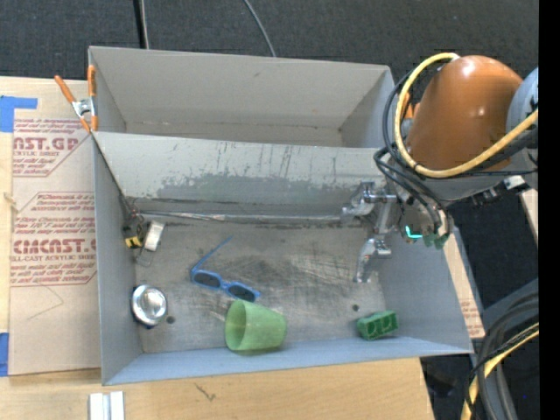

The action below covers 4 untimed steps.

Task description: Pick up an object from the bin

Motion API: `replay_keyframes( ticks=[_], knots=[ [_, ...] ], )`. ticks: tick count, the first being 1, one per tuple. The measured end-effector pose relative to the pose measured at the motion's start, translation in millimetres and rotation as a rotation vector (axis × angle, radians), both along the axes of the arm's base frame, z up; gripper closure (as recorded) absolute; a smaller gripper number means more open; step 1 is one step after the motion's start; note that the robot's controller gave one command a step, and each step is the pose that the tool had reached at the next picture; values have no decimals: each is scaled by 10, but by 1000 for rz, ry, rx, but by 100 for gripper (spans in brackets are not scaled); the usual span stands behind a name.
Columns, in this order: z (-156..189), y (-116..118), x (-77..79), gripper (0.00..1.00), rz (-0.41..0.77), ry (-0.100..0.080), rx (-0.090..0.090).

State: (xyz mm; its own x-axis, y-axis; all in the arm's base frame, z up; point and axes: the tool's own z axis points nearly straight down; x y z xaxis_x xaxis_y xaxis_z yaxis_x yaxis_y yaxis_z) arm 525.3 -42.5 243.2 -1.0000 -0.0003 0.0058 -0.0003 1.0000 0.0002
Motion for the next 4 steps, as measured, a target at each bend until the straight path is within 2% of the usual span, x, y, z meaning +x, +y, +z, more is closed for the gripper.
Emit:
replay_keyframes(
  ticks=[1,2,3,4],
  knots=[
    [-1163,850,-290,0,183,2,3],
    [-1543,1335,75,0,289,-8,2],
    [-1534,1320,68,100,287,-7,1],
    [-46,1184,209,100,326,-17,1]
  ],
)
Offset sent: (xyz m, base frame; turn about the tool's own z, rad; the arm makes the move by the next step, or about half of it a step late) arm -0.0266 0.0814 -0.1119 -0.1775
